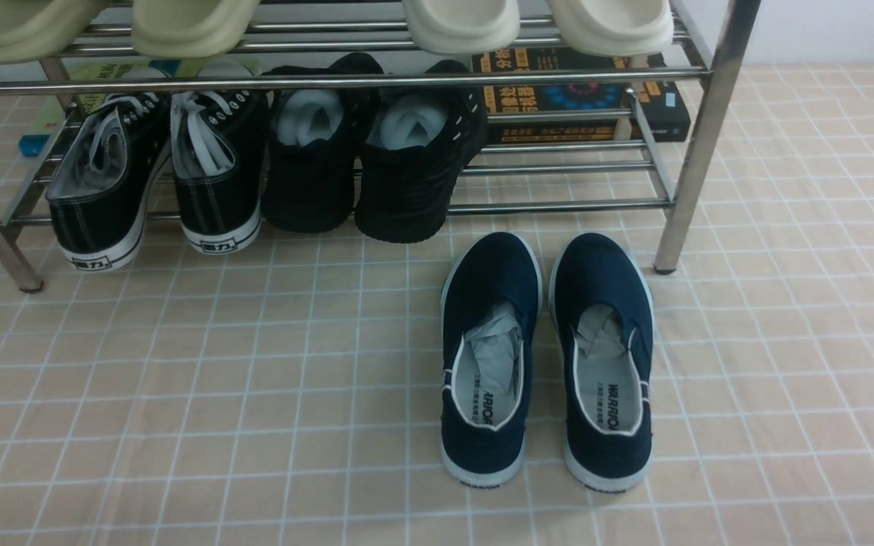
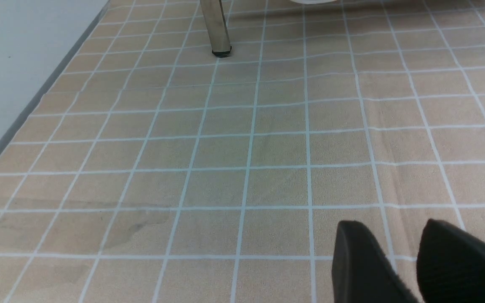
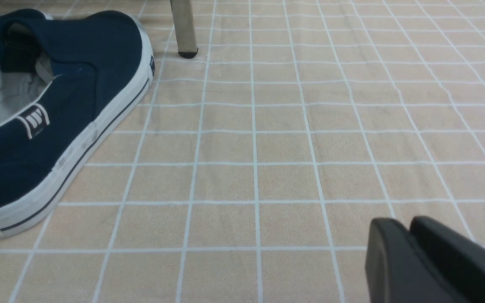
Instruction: Take the shoes off the shelf from the light coffee tablecloth by hand.
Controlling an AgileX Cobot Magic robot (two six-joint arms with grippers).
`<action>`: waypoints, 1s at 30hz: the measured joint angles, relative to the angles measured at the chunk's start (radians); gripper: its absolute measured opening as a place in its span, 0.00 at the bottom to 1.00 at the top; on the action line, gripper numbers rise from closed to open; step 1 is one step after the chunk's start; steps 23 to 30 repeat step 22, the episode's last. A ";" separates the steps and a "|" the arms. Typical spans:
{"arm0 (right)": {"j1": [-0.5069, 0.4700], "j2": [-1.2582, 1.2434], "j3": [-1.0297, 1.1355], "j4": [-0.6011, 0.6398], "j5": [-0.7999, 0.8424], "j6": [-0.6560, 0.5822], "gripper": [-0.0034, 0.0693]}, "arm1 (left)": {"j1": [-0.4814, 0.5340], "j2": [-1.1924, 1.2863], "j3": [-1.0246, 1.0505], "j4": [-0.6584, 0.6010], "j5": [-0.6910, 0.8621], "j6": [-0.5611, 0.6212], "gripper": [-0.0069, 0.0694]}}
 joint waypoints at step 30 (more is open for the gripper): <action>0.000 0.000 0.000 0.001 0.000 0.000 0.19 | 0.000 0.000 0.000 0.000 0.000 0.000 0.41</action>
